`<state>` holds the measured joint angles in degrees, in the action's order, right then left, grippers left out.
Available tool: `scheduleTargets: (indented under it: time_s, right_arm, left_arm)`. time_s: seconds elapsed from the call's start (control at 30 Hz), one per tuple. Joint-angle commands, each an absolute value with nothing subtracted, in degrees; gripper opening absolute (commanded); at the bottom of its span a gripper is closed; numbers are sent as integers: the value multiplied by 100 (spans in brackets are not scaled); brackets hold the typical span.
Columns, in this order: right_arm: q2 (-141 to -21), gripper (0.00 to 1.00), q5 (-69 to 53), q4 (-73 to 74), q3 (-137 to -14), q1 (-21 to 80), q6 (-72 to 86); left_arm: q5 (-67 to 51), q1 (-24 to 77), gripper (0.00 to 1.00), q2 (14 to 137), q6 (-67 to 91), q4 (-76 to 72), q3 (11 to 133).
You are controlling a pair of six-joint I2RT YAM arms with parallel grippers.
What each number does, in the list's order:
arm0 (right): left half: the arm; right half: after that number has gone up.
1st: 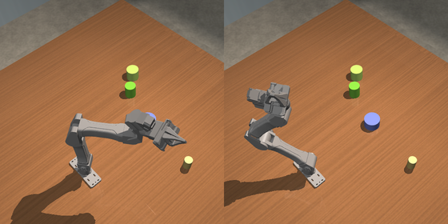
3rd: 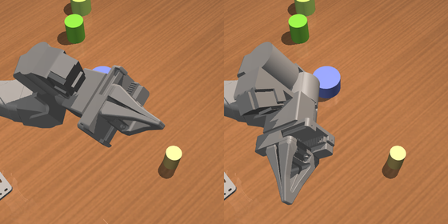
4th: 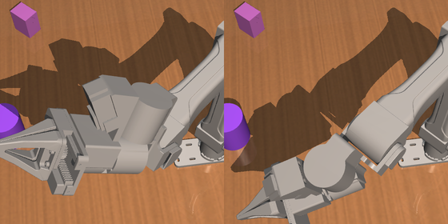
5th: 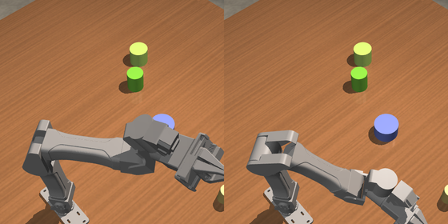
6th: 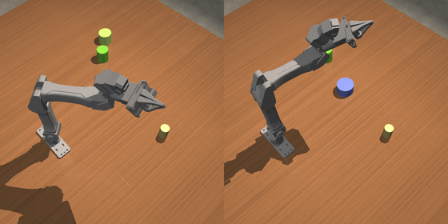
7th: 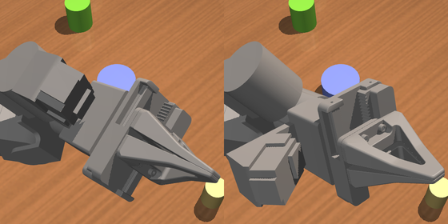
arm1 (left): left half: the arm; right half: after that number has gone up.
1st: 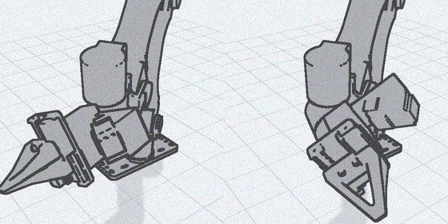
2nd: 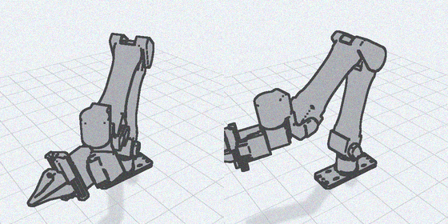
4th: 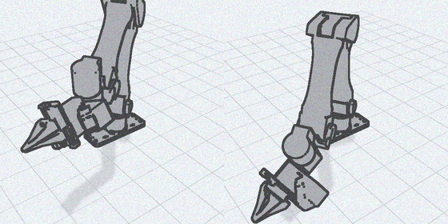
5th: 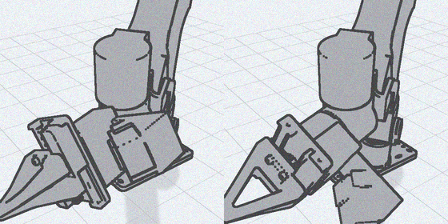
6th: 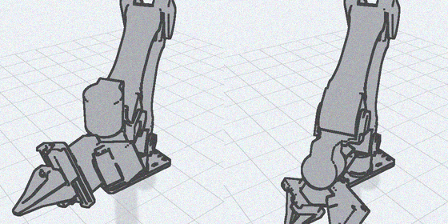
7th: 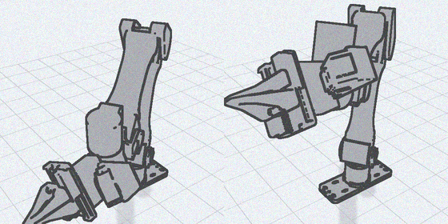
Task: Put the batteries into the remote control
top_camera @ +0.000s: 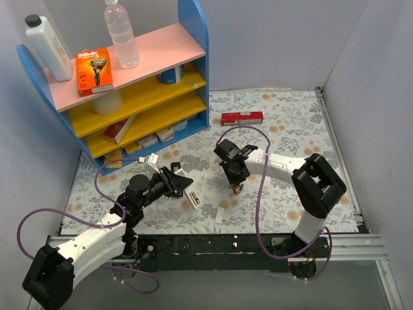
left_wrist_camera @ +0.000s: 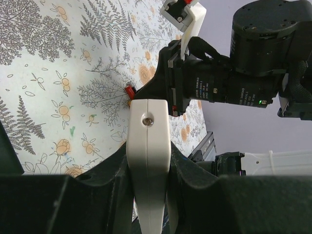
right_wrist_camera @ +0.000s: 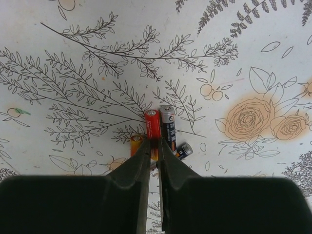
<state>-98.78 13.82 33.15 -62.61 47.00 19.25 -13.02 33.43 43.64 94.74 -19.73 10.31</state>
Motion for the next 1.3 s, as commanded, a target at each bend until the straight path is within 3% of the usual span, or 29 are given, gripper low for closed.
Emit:
scheduleTargets:
  time_s: [0.0,0.3,0.57,0.73,0.8,1.13,1.27]
  right_arm:
    - [-10011,17,1485,3252,-6504,4711,1872]
    - [-10239,21,1503,3155,-6592,4711,1828]
    - [-10511,33,1503,3111,-6767,4711,1776]
    - [-10687,34,1512,3085,-6908,4693,1740]
    - [-10749,32,1512,3076,-6952,4676,1714]
    - [-10398,3,1503,3015,-6917,4676,1565]
    - [-10047,1,1512,3006,-6917,4676,1512]
  left_arm:
    - [-1406,3305,0,4307,9422,-2101,1275]
    - [-1468,3305,0,4324,9431,-2144,1275]
    - [-1529,3313,0,4324,9439,-2118,1274]
    - [-1556,3313,0,4315,9457,-2118,1257]
    - [-1573,3313,0,4324,9466,-2153,1248]
    - [-1670,3313,0,4447,9756,-2891,976]
    - [-1705,3305,0,4605,9923,-3557,757]
